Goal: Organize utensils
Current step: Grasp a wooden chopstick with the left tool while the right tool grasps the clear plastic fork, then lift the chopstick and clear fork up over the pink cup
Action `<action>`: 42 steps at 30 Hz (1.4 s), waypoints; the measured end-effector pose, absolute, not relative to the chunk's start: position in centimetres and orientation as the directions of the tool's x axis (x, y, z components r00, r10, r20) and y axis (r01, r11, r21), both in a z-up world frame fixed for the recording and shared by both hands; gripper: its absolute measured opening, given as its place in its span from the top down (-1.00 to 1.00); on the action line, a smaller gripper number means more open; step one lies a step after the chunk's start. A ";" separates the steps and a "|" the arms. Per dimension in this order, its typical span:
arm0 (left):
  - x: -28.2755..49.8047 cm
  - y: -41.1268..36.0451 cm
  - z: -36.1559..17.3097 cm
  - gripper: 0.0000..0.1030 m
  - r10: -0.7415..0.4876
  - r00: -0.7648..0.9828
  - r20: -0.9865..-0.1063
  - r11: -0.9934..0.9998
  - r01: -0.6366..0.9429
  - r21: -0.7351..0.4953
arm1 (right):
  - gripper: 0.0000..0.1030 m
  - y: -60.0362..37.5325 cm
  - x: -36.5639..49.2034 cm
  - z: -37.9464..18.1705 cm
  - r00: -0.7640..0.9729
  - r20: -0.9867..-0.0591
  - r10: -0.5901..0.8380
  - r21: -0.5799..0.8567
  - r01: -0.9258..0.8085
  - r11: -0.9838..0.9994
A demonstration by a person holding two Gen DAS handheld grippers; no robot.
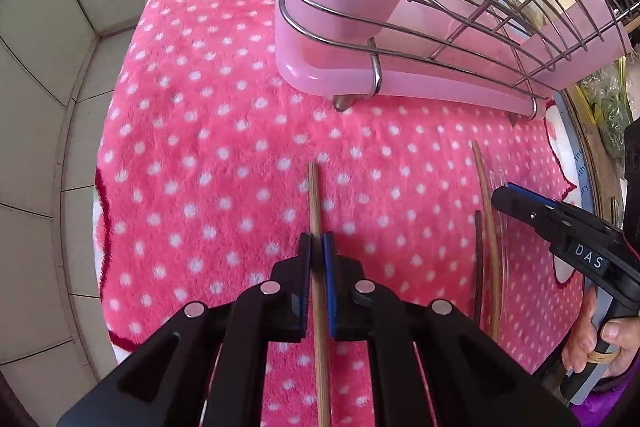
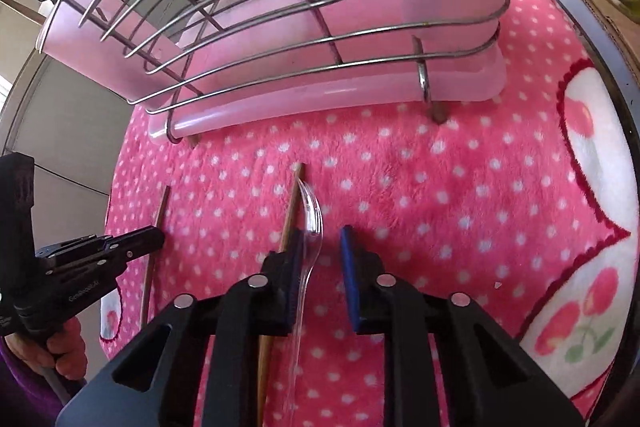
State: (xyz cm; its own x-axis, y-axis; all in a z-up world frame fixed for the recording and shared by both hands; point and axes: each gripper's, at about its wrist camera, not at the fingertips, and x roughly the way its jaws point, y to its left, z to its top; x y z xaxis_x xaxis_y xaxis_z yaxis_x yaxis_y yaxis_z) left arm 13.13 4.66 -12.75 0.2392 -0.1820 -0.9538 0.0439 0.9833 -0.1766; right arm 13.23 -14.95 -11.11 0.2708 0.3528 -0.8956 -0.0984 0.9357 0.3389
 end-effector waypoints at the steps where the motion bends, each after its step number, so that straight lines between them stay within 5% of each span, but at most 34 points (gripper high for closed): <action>1: 13.4 4.5 -12.8 0.89 -0.179 0.230 -0.957 0.984 0.052 -0.172 | 0.85 -15.1 13.2 -11.2 0.268 -0.896 0.354 0.340 -0.099 0.935; 10: 15.2 2.0 -13.0 0.88 -0.139 0.192 -0.972 0.986 0.114 -0.118 | 0.93 -17.1 12.2 -10.7 0.295 -0.873 0.389 0.374 -0.107 0.921; 18: 12.0 4.5 -10.6 0.91 -0.202 0.328 -0.923 0.979 0.082 -0.186 | 0.93 -22.0 8.6 -6.2 0.458 -0.776 0.433 0.431 -0.116 0.895; 29: 3.8 9.2 -0.9 0.91 -0.218 0.729 -0.649 0.961 0.043 -0.274 | 0.93 -24.5 4.0 0.4 0.682 -0.584 0.440 0.457 -0.172 0.873; 42: 2.0 10.0 11.5 0.91 -0.217 0.914 -0.342 0.952 0.121 -0.280 | 0.93 -25.6 5.3 10.0 0.878 -0.290 0.382 0.408 -0.247 0.879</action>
State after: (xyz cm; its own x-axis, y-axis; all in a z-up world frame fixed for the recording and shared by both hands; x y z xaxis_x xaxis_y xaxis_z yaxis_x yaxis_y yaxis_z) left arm 1.98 9.99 11.52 0.9142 -0.2170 -0.3423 0.1211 0.9522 -0.2803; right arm 5.29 -25.55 9.99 0.8777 0.3815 -0.2901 -0.2472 0.8789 0.4079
